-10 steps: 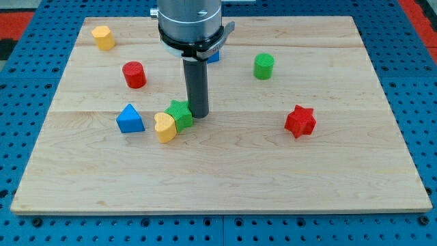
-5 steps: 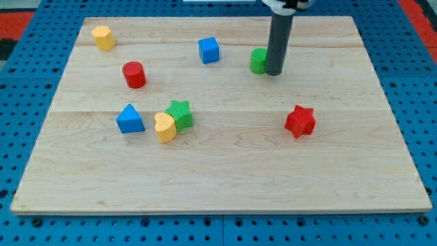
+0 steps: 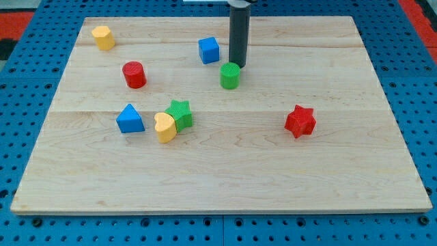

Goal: Move the green circle closer to the green star

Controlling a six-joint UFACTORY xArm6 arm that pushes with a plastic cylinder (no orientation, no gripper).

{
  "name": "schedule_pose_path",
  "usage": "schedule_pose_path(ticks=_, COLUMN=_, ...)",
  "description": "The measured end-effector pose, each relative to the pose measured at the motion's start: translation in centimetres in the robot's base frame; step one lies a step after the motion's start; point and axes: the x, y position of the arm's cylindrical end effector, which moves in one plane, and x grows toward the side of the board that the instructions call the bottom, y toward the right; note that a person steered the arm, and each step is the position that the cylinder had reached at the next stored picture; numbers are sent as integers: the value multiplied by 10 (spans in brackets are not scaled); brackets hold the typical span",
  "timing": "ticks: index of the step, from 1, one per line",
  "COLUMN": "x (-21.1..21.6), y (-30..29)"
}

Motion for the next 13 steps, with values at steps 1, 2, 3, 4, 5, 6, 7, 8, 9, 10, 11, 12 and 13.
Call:
schedule_pose_path(ticks=1, x=27, y=-2)
schedule_pose_path(ticks=2, x=52, y=-5)
schedule_pose_path(ticks=3, x=61, y=-27)
schedule_pose_path(ticks=4, x=28, y=-28)
schedule_pose_path(ticks=5, x=45, y=-40)
schedule_pose_path(ticks=6, x=73, y=-41)
schedule_pose_path(ticks=7, x=87, y=-46)
schedule_pose_path(ticks=8, x=110, y=-34)
schedule_pose_path(ticks=9, x=135, y=-34)
schedule_pose_path(ticks=10, x=149, y=-35)
schedule_pose_path(ticks=11, x=153, y=-41)
schedule_pose_path(ticks=12, x=153, y=-52)
schedule_pose_path(ticks=13, x=153, y=-41)
